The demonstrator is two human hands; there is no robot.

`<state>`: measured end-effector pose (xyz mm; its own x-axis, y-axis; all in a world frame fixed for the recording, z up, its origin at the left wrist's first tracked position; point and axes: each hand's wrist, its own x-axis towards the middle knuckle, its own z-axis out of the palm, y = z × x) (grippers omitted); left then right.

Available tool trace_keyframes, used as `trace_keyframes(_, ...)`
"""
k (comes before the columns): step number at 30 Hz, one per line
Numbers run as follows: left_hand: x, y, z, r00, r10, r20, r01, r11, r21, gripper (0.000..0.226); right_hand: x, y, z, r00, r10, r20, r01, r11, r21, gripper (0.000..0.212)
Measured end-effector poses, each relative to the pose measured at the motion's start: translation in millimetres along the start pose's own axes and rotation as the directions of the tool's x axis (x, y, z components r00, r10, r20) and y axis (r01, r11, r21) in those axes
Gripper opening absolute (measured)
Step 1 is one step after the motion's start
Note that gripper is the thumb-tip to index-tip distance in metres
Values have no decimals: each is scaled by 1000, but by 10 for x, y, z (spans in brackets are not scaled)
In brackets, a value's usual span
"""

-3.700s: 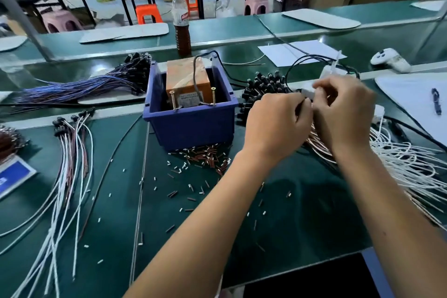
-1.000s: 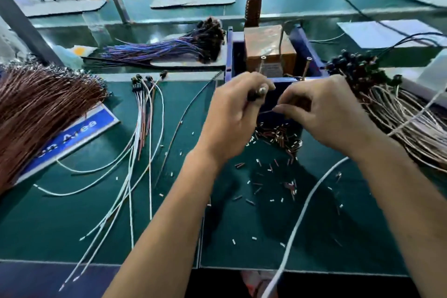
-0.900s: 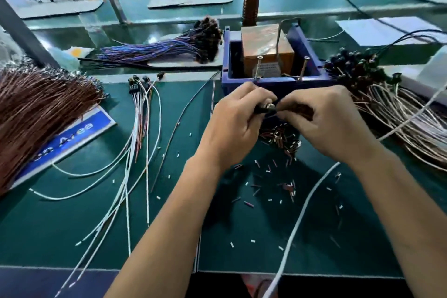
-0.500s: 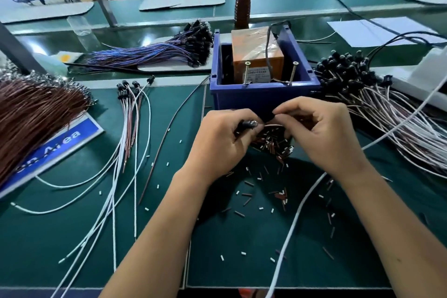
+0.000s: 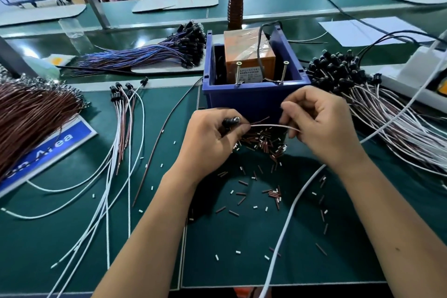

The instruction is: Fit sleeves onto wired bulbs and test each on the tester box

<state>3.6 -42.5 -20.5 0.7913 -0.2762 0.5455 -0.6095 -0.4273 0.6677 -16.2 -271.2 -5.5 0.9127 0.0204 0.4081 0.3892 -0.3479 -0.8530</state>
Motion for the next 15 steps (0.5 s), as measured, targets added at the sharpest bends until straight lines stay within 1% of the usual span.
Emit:
trace_keyframes(1, -3, -15, -16, 999, -35, -8, 35, 998, -44, 5, 3, -6, -28, 1000, 19, -16, -19, 1000, 25, 10)
trace_keyframes(3, -6, -33, -47, 994, -101, -30, 95, 984, -151, 9, 2, -16, -92, 997, 62, 35, -64, 997, 52, 9)
trace_keyframes(5, -7, -25, -70, 989, -139, -51, 124, 966, -228, 10, 10, -9, -195, 979, 129, 160, -148, 982, 115, 20)
trace_keyframes(6, -9, -18, -71, 987, -150, -55, 132, 959, -249, 10, 19, 0, -261, 958, 166, 234, -206, 966, 157, 23)
trace_keyframes(8, -11, 0, -64, 984, -171, -48, 151, 950, -273, 11, 29, 13, -386, 916, 176, 360, -274, 931, 242, 27)
trace_keyframes(10, -8, 8, -51, 982, -188, -28, 170, 936, -308, 11, 10, 30, -485, 897, 101, 429, -269, 897, 351, 24)
trace_keyframes(12, -5, 16, -50, 981, -195, -4, 180, 915, -362, 12, -31, 45, -554, 877, -18, 480, -243, 845, 476, 14)
trace_keyframes(13, -6, 28, -54, 980, -198, 9, 185, 896, -403, 12, -51, 50, -576, 863, -70, 500, -241, 813, 530, 14)
trace_keyframes(15, -4, 69, -72, 980, -195, 28, 183, 849, -496, 13, -75, 42, -569, 843, -148, 516, -249, 745, 619, 21)
